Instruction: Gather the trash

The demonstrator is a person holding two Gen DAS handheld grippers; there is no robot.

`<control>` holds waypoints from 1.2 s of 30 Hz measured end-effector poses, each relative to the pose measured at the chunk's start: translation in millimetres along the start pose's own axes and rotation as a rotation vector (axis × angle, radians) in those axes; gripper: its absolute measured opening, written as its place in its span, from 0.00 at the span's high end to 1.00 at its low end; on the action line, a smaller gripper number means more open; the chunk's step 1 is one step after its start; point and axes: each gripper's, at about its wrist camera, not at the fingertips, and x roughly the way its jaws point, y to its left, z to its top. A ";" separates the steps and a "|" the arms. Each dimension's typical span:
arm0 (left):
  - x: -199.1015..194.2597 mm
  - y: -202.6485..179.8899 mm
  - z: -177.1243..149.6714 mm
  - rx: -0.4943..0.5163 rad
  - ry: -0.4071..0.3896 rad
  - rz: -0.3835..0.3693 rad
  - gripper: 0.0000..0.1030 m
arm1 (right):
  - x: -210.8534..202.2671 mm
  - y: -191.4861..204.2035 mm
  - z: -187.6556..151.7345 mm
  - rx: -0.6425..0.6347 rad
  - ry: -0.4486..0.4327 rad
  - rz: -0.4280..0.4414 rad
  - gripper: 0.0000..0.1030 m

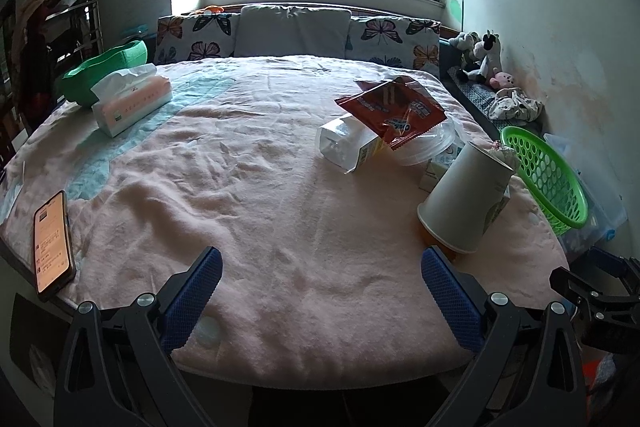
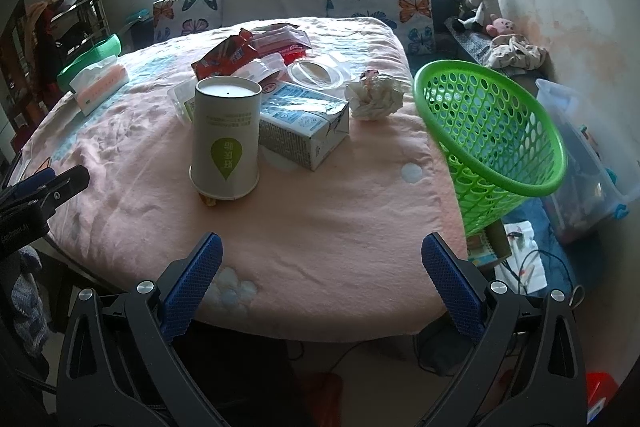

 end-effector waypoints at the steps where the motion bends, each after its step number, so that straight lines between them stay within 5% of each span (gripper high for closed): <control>1: -0.1 0.0 -0.1 0.001 0.000 0.000 0.06 | -0.1 0.0 0.0 0.000 0.000 0.000 0.04; 36: 9.4 13.1 14.4 -0.014 0.002 0.011 0.07 | 7.8 8.6 14.6 -0.035 -0.016 0.039 0.04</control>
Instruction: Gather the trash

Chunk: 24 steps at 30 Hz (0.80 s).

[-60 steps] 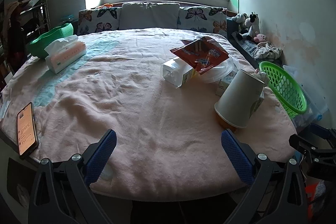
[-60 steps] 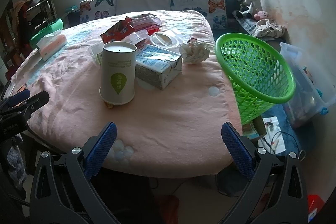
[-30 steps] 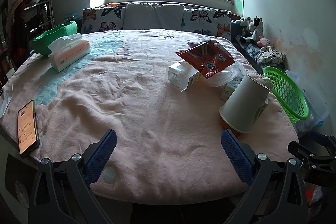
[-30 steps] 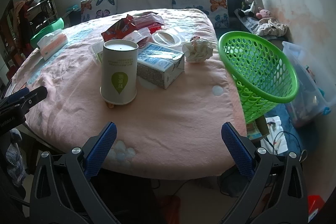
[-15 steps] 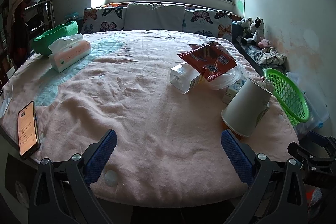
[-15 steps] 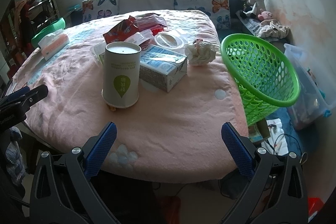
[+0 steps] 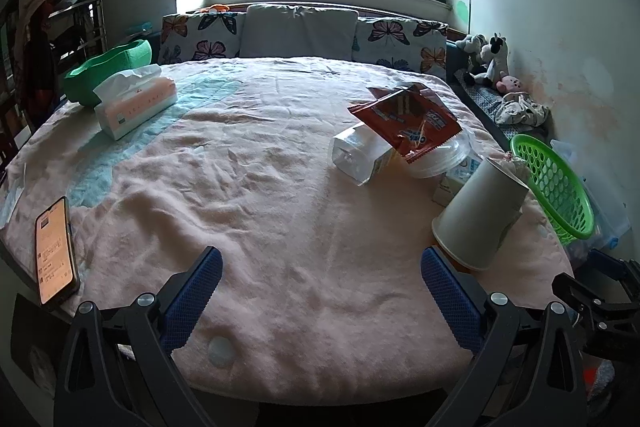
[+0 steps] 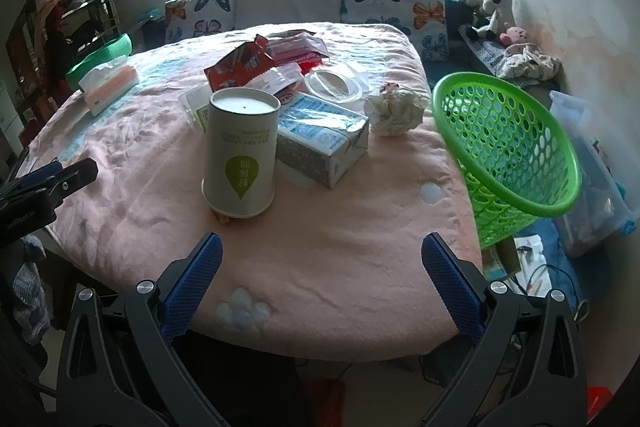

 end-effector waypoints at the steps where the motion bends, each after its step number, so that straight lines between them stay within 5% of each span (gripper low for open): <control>1: 0.6 1.1 1.2 -0.002 0.000 0.000 0.07 | -0.1 -0.1 0.4 -0.003 -0.001 0.002 0.04; 24: 18.2 26.0 30.1 -0.016 -0.025 0.021 0.07 | 37.3 28.1 56.2 -0.037 -0.006 0.209 0.13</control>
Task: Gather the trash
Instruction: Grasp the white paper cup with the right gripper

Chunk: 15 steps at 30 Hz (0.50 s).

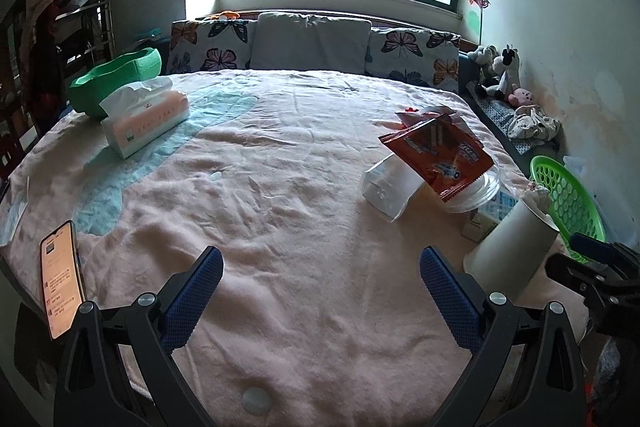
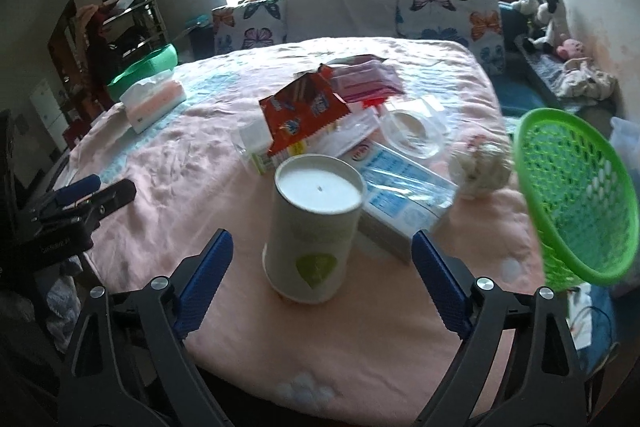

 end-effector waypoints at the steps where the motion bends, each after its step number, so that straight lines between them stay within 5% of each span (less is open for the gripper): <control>1: 1.4 0.7 -0.1 -0.002 0.003 -0.004 0.07 | 3.2 0.4 1.9 -0.001 0.006 0.004 0.15; 7: 8.2 -1.3 -4.0 0.013 0.019 -0.015 0.07 | 29.9 -3.1 8.5 0.021 0.056 0.025 0.22; 11: 12.3 -4.2 -7.0 0.026 0.028 -0.028 0.07 | 38.9 -7.2 8.2 0.041 0.085 0.058 0.43; 15: 14.8 -10.8 -11.1 0.050 0.038 -0.047 0.07 | 32.1 -10.5 7.8 0.059 0.075 0.073 0.44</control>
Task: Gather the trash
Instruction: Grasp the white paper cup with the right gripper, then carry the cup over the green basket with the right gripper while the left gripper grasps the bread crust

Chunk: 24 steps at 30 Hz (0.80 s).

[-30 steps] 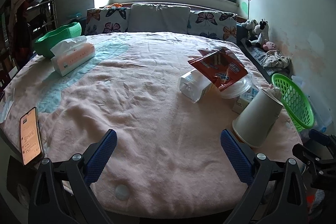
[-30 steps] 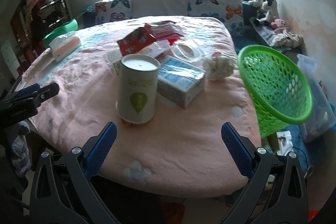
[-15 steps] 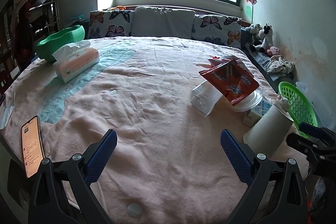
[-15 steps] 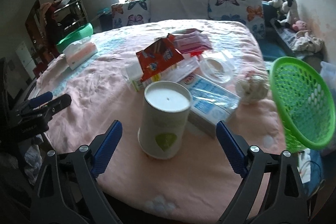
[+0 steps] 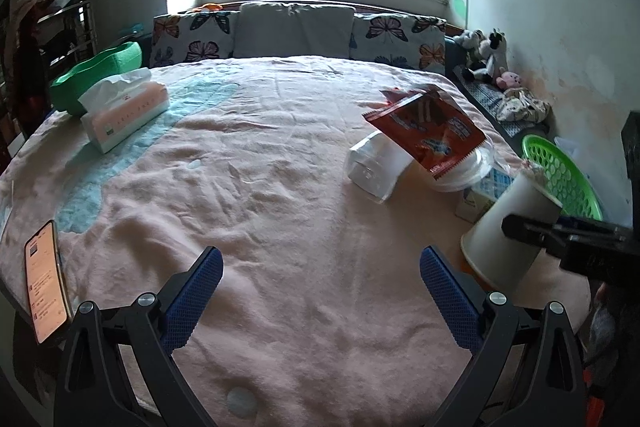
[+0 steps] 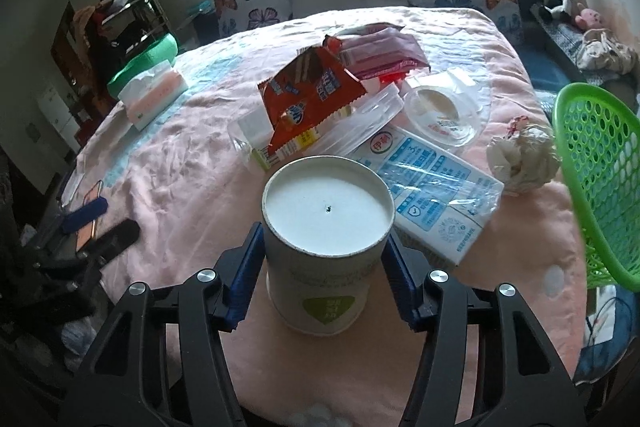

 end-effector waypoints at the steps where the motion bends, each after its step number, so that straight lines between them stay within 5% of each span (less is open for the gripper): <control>1: 0.5 -2.8 -1.3 0.010 0.003 -0.009 0.07 | -2.7 -0.2 1.0 0.001 -0.006 0.006 0.44; 15: 12.5 -67.5 -16.6 0.153 0.066 -0.218 0.08 | -79.4 -30.2 13.8 0.031 -0.164 -0.040 0.44; 24: 45.8 -116.1 -22.3 0.242 0.161 -0.266 0.29 | -96.1 -79.8 3.0 0.098 -0.181 -0.135 0.44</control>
